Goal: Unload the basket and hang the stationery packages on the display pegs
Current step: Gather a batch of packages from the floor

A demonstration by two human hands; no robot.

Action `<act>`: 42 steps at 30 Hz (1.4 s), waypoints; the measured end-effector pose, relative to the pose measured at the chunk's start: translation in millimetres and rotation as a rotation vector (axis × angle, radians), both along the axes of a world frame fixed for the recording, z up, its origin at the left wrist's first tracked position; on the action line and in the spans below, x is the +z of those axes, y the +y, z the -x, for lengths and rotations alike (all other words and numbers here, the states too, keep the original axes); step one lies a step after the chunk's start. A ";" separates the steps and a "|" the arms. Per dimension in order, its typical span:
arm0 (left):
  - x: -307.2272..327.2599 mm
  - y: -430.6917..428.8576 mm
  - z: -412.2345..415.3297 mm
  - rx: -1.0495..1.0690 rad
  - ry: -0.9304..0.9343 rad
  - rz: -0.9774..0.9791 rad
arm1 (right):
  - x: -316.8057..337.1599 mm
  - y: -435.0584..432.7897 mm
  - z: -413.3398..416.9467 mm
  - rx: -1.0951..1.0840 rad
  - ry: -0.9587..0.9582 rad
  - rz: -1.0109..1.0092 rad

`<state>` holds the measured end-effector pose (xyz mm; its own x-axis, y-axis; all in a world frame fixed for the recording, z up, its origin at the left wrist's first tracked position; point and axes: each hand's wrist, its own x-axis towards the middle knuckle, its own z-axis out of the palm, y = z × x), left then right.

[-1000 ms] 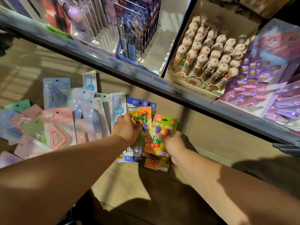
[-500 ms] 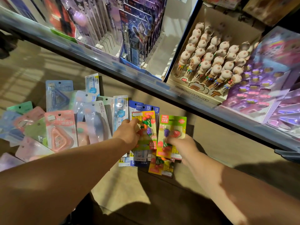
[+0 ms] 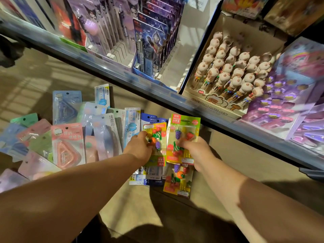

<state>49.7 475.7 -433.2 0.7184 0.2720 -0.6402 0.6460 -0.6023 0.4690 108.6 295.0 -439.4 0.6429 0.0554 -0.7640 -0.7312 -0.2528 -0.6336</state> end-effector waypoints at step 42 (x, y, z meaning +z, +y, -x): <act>13.9 -3.3 -5.7 0.468 -0.092 0.688 | 18.5 31.8 11.0 0.065 -0.024 -0.223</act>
